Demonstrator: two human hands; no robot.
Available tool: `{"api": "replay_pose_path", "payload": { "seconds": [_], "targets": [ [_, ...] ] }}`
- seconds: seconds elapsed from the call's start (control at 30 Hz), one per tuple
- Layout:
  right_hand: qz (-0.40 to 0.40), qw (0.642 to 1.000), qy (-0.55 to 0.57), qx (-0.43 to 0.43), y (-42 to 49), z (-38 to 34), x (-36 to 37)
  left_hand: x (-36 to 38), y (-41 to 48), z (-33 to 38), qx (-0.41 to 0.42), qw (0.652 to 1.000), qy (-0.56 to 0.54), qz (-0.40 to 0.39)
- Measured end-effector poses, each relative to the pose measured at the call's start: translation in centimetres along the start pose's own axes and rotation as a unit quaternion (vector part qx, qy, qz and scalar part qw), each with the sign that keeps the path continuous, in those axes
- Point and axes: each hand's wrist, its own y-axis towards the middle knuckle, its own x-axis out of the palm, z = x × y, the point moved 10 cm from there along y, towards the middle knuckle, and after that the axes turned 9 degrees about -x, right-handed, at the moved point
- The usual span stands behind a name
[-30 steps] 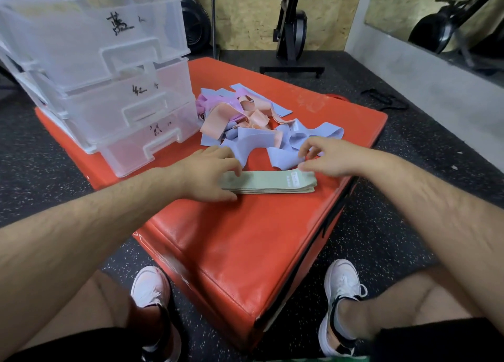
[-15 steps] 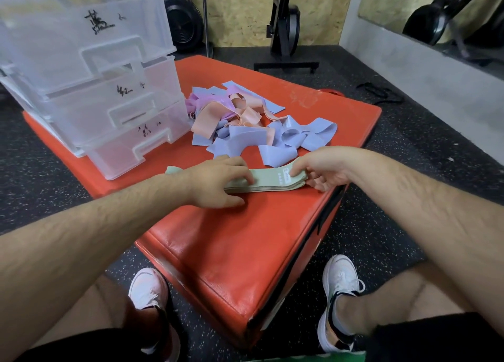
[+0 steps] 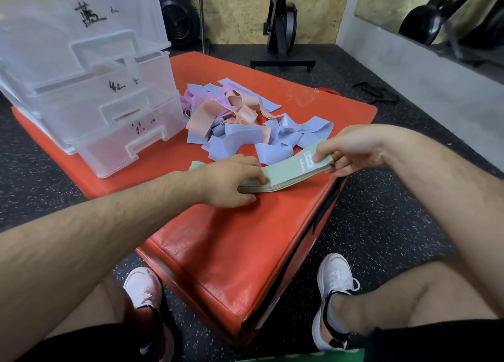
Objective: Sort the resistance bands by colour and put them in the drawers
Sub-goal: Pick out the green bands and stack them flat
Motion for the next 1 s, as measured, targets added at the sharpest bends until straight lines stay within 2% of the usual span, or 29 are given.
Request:
{"api": "replay_pose_path", "payload": {
  "seconds": [0.27,0.37,0.47,0.63,0.8,1.0],
  "targets": [
    [-0.018,0.999,-0.003,-0.051,0.1,-4.3,1.9,-1.0,-0.7,-1.7,-0.034,0.999,-0.008,-0.031],
    [-0.024,0.997,-0.022,-0.070,0.3,-6.4,3.3,-3.4,-2.3,-4.3,-0.089,0.994,0.066,0.023],
    [-0.026,0.996,-0.037,-0.075,0.9,-8.0,5.1,-2.7,-4.2,-7.1,-0.136,0.986,0.098,-0.022],
    [-0.038,0.994,-0.048,-0.095,1.9,-10.4,8.3,-2.0,-5.2,-7.8,-0.124,0.988,-0.088,-0.020],
    [-0.057,0.990,-0.077,-0.102,2.8,-12.3,12.5,-1.9,-5.8,-9.9,-0.190,0.938,-0.288,-0.027],
    [-0.090,0.985,-0.112,-0.092,3.9,-12.9,17.2,-2.8,-6.0,-11.1,-0.182,0.898,-0.398,0.035]
  ]
}}
